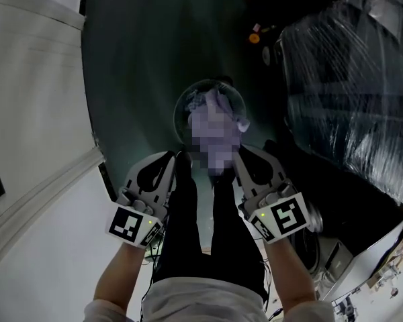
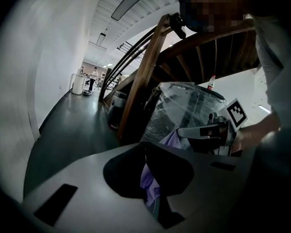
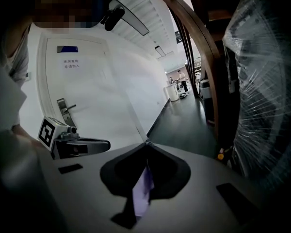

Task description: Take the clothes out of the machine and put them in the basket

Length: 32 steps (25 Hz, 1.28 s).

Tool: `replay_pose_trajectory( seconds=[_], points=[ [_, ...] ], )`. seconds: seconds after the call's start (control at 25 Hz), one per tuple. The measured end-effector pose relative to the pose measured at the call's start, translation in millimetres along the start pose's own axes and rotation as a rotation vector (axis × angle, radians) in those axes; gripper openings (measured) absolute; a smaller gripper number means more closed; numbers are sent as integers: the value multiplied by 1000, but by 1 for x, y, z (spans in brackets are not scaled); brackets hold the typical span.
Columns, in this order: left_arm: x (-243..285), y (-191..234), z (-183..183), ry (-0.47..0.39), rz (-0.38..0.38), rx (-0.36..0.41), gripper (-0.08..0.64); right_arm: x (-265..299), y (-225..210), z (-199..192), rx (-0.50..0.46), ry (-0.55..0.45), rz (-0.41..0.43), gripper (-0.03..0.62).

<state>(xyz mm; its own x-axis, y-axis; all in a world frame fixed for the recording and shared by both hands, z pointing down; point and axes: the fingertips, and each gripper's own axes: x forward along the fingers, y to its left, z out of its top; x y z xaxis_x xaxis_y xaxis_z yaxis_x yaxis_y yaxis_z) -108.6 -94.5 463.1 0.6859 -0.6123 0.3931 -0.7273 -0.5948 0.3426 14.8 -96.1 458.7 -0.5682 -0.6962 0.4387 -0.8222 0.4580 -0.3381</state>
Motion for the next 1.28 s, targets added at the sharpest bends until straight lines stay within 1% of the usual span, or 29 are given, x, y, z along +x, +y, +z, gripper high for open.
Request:
replay_pose_trajectory(
  seconds=[0.2,0.32,0.44,0.64,0.88,1.04,1.28],
  points=[
    [13,8,-34,47,-18,10,22,26,-10,-43,6,62,0,17],
    [23,22,-55,52,-13,16,22,44,-19,-67,-3,79,-8,17],
    [34,36,-73,62,-3,29,23,58,-29,-90,8,96,-22,17],
    [48,56,-105,99,16,19,21,77,-44,-127,32,129,-43,17],
    [67,68,-143,146,19,21,23,99,-61,-165,54,176,-65,17],
    [76,73,-167,184,14,29,21,113,-72,-193,51,223,-72,17],
    [83,80,-203,230,24,11,23,131,-86,-238,55,313,-86,17]
  ],
)
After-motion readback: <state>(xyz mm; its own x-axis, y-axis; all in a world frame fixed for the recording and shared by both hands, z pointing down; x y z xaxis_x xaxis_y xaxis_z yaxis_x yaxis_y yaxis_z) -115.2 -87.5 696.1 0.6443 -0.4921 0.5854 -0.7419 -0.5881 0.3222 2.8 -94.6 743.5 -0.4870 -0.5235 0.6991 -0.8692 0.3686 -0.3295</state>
